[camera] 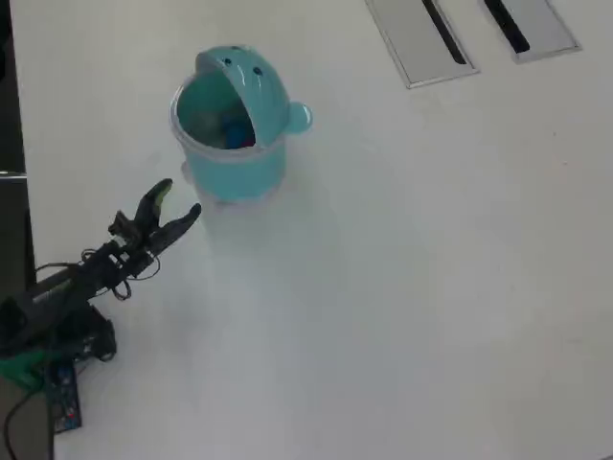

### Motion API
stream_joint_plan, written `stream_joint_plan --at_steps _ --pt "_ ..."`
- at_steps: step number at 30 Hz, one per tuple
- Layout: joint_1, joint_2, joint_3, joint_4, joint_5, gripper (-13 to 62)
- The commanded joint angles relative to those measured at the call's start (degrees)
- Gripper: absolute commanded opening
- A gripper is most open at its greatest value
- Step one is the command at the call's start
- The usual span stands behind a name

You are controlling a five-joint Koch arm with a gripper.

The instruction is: Grasp RGB lego blocks and put them in the bin one by one.

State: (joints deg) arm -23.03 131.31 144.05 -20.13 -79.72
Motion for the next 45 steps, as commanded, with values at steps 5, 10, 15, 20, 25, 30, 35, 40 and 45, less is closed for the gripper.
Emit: stream_joint_plan --at_steps 5,10,15,20,25,30,35,40,45 --pt "5.27 4.13 0.44 -7.82 7.29 33.2" --pt "7.38 4.13 3.52 -10.55 11.6 33.2" --pt "8.88 4.13 6.77 -12.57 14.5 33.2" --pt "10.37 4.13 9.76 -14.59 16.79 33.2" --pt "12.66 4.13 14.24 -19.16 19.95 33.2" --pt "15.12 4.13 18.9 -23.03 23.47 33.1" --pt "16.7 4.04 23.73 -26.63 26.89 33.1" --pt "17.67 4.04 27.69 -29.53 29.18 33.1" --pt "18.02 3.96 31.82 -32.26 31.29 33.1"
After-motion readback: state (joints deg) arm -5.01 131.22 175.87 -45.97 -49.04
